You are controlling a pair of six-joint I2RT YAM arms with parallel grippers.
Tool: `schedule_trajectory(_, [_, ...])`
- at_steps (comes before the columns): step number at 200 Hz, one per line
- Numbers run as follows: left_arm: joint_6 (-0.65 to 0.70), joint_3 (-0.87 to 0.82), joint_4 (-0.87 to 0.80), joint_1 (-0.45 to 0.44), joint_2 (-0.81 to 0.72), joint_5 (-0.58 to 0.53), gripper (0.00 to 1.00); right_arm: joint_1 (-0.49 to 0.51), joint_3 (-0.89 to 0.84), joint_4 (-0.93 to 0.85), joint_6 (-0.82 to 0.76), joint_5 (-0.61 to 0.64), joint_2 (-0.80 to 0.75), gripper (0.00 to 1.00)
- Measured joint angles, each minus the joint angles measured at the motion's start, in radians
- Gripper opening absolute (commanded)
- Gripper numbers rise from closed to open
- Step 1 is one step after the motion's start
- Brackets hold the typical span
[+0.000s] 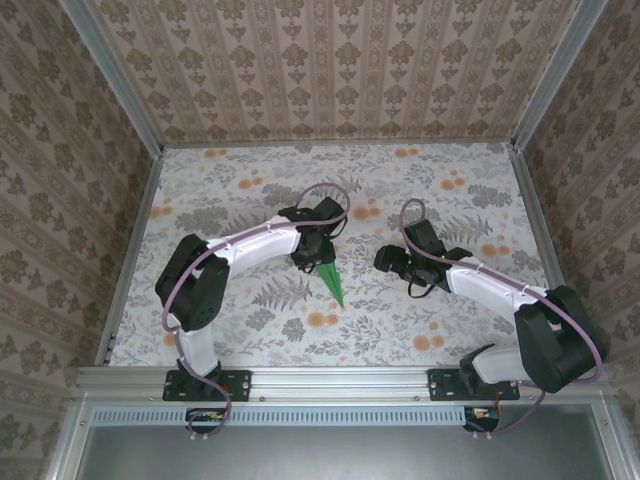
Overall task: Fold a paper plane with a square sheet of paper (pick it up from the middle)
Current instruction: Turn over a paper plane at the center of the table.
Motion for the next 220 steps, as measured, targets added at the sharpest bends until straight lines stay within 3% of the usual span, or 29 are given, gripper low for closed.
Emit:
schedule_trajectory(98, [0.005,-0.060,0.108,0.008,-0.015,0.059,0.00,0.000,0.011,-0.007,0.002,-0.008,0.000,0.81])
schedule_trajectory(165, [0.058,-0.314,0.466,0.082,-0.298,0.248,0.00,0.000,0.052,-0.008,-0.046,-0.061,0.000,0.80])
schedule_trajectory(220, [0.032,-0.565,0.661,0.146,-0.312,0.328,0.00,0.061,0.081,0.033,-0.096,-0.161,0.040,0.76])
